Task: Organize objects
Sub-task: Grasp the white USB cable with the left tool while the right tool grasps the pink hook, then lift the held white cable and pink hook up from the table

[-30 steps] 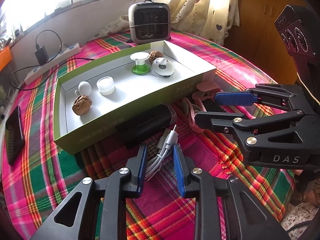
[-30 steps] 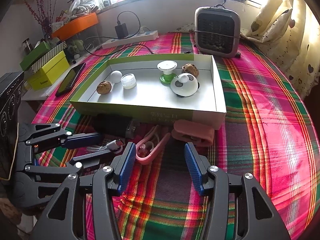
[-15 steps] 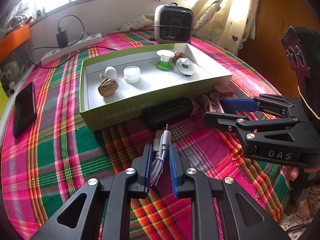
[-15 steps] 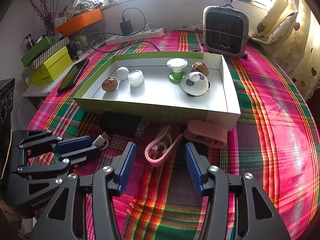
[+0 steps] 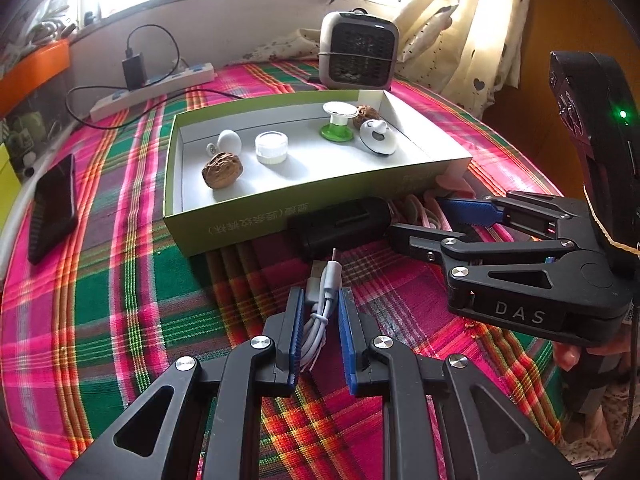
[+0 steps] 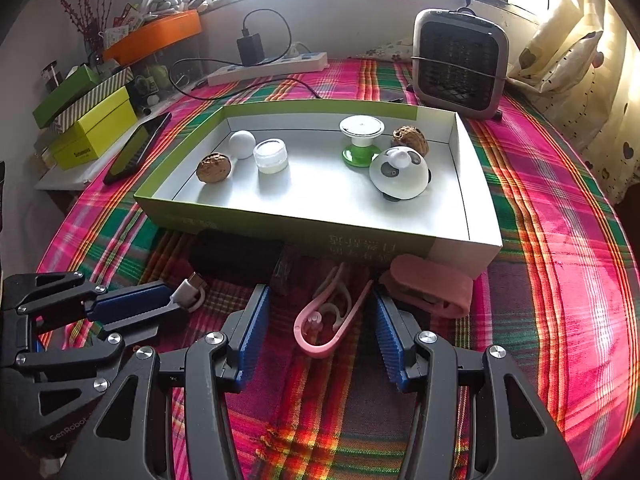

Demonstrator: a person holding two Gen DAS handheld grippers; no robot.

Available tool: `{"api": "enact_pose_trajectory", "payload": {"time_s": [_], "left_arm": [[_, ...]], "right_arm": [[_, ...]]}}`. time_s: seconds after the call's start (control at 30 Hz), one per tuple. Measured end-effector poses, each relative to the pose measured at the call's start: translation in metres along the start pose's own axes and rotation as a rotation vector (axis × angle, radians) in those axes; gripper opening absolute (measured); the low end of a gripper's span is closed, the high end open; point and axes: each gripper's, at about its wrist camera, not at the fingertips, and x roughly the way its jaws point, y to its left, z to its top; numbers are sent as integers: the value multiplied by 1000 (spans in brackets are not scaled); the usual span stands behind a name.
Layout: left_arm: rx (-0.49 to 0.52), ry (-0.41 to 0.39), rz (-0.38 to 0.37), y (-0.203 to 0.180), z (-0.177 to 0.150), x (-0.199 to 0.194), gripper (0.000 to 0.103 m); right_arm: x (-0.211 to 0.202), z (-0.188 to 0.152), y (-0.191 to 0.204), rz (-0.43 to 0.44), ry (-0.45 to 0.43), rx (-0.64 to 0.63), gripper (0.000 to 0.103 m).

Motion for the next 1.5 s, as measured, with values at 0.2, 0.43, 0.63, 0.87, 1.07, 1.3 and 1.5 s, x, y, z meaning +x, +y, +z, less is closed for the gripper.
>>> {"api": "enact_pose_trajectory", "payload": {"time_s": [0.2,0.43,0.63,0.87,1.07,1.3,1.5], "left_arm": [[-5,-1,-2,1,1,0,15],[0,1,3,1,1,0,15],[-1,1,6,1,1,1,15],[0,2,7,1,0,1,15],[-9,1,1,1,0,1,15],[-12,1,3,1,1,1,18],[0,-1,15,-1,2,1,20]], "right_arm": [[-1,-1,1,-8,-6,-7,49],[-5,-5,0,-19,-14,2,34],[-7,-7,-1,-23,-13,-12,25],[-12,-13,-1,-8,-8,-36,24],[-13,-15,0,0,-7,-44,25],[-11,-13,0,0,-8,-45,25],[-9,-11,0,-7,-9,-42,25]]}}
